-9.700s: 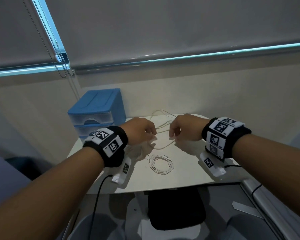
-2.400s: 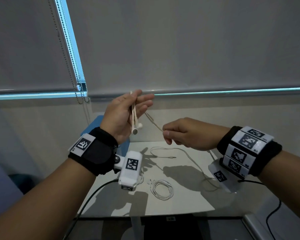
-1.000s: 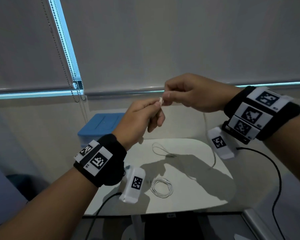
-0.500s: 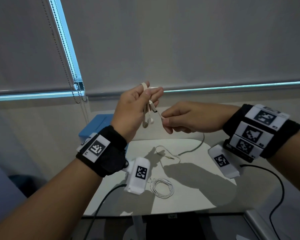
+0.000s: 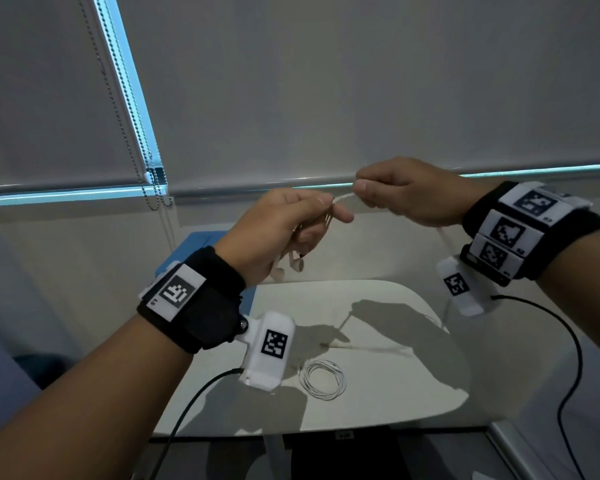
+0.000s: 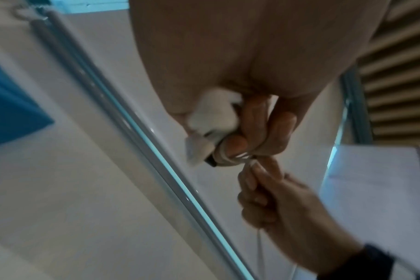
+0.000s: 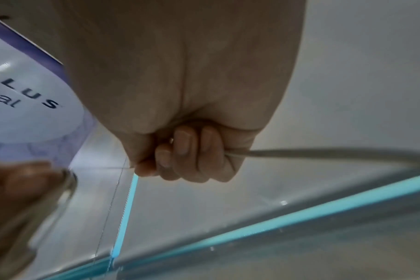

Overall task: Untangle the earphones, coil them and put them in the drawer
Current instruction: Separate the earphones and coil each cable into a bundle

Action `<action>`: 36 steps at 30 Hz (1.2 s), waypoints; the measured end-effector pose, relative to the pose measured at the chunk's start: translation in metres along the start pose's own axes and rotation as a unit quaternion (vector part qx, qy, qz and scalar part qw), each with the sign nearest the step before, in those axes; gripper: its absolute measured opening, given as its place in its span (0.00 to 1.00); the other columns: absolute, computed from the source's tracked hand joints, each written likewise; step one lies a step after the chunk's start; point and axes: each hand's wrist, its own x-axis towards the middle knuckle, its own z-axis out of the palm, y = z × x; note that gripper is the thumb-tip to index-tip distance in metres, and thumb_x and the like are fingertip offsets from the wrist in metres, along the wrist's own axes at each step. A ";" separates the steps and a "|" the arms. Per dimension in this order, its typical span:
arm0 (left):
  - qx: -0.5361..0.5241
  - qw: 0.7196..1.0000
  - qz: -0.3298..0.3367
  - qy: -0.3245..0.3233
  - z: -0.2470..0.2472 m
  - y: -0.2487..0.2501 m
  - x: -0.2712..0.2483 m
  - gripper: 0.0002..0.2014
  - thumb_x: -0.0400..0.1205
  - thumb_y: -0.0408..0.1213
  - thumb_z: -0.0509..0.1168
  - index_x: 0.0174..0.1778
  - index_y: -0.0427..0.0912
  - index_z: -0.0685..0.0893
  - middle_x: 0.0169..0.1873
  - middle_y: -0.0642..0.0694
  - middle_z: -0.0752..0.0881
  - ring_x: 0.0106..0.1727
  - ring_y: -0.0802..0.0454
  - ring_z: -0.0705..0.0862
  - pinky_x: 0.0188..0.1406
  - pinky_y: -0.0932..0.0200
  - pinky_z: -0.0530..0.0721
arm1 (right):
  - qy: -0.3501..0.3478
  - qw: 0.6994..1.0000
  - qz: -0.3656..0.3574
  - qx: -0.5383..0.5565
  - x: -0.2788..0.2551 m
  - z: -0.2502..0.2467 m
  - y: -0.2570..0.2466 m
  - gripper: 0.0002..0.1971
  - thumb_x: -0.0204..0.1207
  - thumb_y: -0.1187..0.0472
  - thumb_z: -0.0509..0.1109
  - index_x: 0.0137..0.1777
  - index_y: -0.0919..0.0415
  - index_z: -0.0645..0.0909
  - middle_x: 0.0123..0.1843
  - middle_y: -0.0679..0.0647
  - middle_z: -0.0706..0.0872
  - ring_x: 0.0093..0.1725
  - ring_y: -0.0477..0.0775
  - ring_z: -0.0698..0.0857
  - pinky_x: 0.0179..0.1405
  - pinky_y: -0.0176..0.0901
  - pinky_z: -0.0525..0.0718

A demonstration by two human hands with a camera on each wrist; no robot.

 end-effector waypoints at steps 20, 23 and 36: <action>0.121 0.990 0.053 0.050 -0.002 -0.019 -0.001 0.13 0.90 0.30 0.58 0.68 0.31 0.82 0.47 0.38 0.93 0.46 0.49 0.89 0.52 0.52 0.81 | -0.061 0.996 -0.041 -0.047 0.000 -0.014 -0.049 0.14 0.87 0.57 0.66 0.37 0.54 0.81 0.25 0.38 0.76 0.27 0.40 0.73 0.30 0.31 0.69; 0.125 0.989 0.072 0.019 0.003 -0.014 -0.003 0.14 0.93 0.31 0.55 0.68 0.33 0.83 0.37 0.36 0.88 0.36 0.49 0.82 0.44 0.61 0.79 | -0.028 0.995 -0.021 -0.099 0.010 -0.018 -0.032 0.14 0.88 0.52 0.64 0.42 0.55 0.82 0.28 0.42 0.75 0.28 0.40 0.72 0.29 0.33 0.67; -0.152 0.977 0.082 0.126 -0.007 -0.007 0.007 0.11 0.91 0.31 0.58 0.65 0.38 0.81 0.56 0.40 0.93 0.56 0.53 0.92 0.61 0.59 0.85 | -0.119 0.990 0.004 0.074 -0.007 0.046 -0.016 0.17 0.91 0.53 0.59 0.39 0.53 0.79 0.32 0.42 0.76 0.31 0.44 0.72 0.35 0.40 0.74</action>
